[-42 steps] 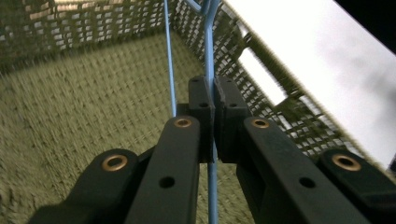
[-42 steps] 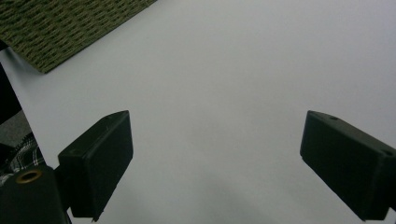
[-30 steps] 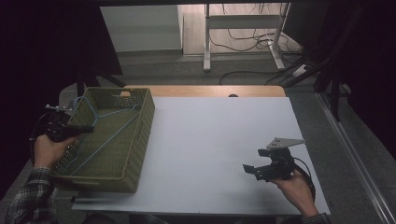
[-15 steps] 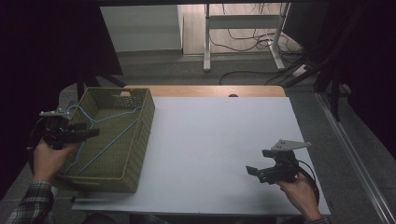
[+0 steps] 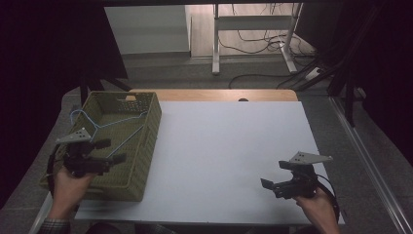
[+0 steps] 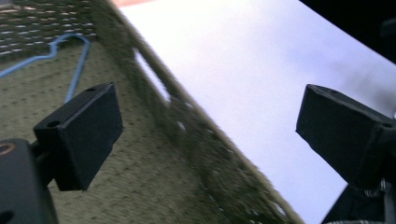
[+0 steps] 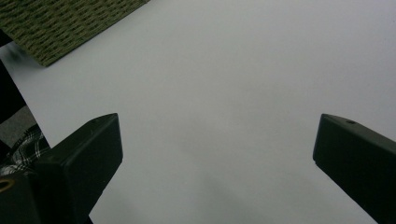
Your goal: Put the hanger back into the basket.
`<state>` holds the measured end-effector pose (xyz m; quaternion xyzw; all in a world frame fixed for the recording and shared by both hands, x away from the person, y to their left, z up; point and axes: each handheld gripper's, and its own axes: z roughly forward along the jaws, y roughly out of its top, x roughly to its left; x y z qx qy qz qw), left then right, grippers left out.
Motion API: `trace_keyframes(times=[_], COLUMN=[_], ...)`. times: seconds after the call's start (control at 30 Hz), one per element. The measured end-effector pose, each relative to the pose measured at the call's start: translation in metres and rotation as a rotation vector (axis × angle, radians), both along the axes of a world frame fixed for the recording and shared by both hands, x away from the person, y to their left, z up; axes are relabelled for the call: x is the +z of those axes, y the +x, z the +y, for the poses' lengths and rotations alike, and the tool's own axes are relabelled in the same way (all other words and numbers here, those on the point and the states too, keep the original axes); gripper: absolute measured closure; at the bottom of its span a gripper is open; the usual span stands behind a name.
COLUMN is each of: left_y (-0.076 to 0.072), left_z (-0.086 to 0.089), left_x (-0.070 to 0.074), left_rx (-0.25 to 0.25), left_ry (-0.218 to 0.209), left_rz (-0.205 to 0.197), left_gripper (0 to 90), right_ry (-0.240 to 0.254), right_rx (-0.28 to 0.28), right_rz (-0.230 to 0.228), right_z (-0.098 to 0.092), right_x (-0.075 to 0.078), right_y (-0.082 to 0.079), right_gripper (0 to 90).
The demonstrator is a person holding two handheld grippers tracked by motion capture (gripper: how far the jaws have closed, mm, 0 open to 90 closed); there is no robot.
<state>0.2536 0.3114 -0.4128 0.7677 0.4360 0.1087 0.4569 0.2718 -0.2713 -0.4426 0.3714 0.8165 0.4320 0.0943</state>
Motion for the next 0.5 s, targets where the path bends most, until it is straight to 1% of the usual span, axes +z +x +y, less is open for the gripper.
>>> trace_keyframes(times=[0.03, 0.1, 0.17, 0.23, 0.27, 0.37, 0.4, 0.47, 0.5], left_y=[-0.003, -0.01, -0.015, -0.019, -0.021, -0.023, -0.023, -0.023, -0.023], left_z=[-0.004, -0.01, -0.017, -0.023, -0.025, -0.031, -0.032, -0.036, -0.038], left_x=[-0.001, -0.005, -0.01, -0.017, -0.019, -0.024, -0.027, -0.034, -0.038], left_rx=[-0.003, -0.02, -0.024, -0.032, -0.026, -0.018, -0.017, -0.016, -0.012], left_ry=[-0.002, -0.02, -0.013, -0.016, -0.01, 0.034, 0.041, 0.057, 0.08], left_rz=[-0.006, -0.021, -0.032, -0.041, -0.048, -0.06, -0.06, -0.048, -0.047], left_gripper=[6.6, 5.8, 4.5, 4.1, 3.3, 2.4, 2.4, 2.3, 1.9], right_ry=[0.007, 0.015, 0.015, 0.014, 0.012, 0.007, 0.004, -0.004, -0.009], right_rx=[0.0, -0.001, -0.003, -0.003, -0.003, -0.004, -0.003, 0.001, 0.003], right_rz=[0.002, 0.004, 0.005, 0.008, 0.012, 0.02, 0.021, 0.027, 0.029], right_z=[0.0, -0.001, -0.001, -0.001, -0.002, -0.001, -0.001, -0.001, 0.0], right_x=[0.0, -0.001, -0.002, -0.004, -0.005, -0.008, -0.009, -0.011, -0.012], right_y=[-0.001, -0.002, -0.003, -0.004, -0.004, -0.005, -0.004, -0.004, -0.004], right_gripper=[1.4, 1.5, 1.5, 1.5, 1.5, 1.5, 1.5, 1.5, 1.5])
